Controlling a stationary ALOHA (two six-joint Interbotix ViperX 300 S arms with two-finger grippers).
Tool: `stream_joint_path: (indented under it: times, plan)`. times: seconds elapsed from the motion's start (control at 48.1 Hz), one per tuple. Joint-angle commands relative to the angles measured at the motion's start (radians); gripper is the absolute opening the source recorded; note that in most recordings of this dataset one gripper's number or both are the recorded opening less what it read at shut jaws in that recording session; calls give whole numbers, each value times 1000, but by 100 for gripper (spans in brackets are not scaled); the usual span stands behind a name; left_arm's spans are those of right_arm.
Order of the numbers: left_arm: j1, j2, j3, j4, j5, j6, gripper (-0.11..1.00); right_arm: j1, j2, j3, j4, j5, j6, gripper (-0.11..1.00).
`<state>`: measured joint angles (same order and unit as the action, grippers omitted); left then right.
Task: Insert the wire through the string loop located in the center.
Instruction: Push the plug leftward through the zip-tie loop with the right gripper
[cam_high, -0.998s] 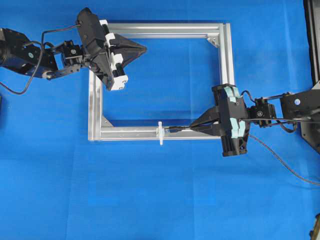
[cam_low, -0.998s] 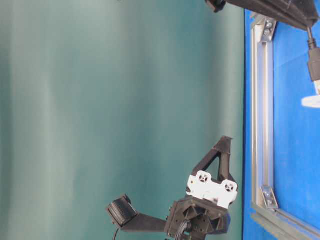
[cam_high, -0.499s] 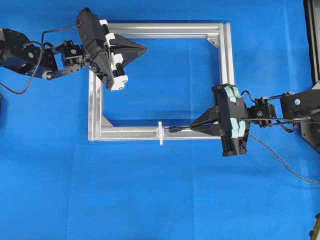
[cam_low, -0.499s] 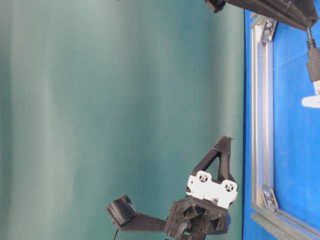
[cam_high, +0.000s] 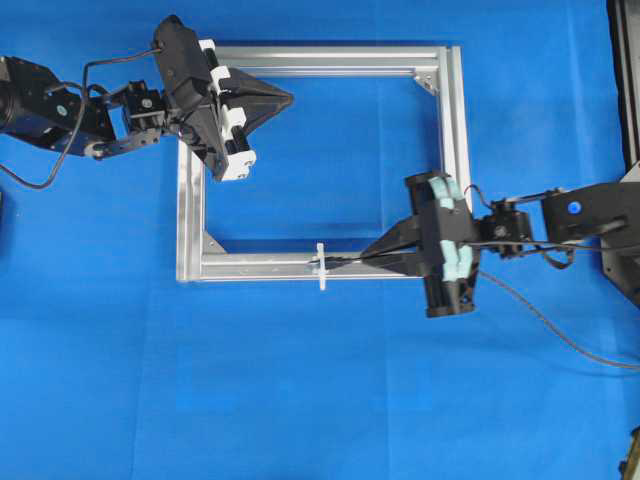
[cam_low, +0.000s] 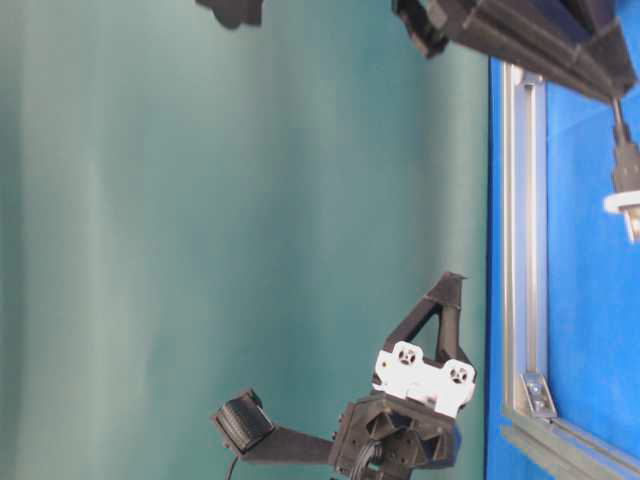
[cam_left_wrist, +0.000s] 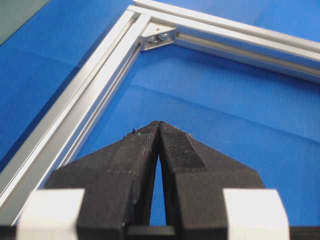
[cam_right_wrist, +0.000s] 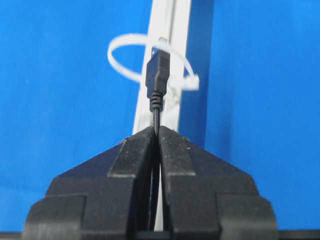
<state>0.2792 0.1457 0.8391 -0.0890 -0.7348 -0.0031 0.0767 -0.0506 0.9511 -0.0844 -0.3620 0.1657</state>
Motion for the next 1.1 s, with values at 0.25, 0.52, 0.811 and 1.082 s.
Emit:
stream_joint_path:
  times: [0.25, 0.52, 0.811, 1.082]
  plan:
    - [0, -32, -6, 2, -5, -2, 0, 9, 98, -146, 3, -8, 2, -2]
    - [2, -32, -6, 2, -5, 0, 0, 9, 127, -178, 3, -3, 0, -2]
    - [-17, -32, -5, 3, 0, 2, 0, 11, 126, -173, 2, -3, 2, -2]
    - [-120, -32, -5, 3, 75, -15, 0, 11, 126, -173, 3, -3, -2, -2]
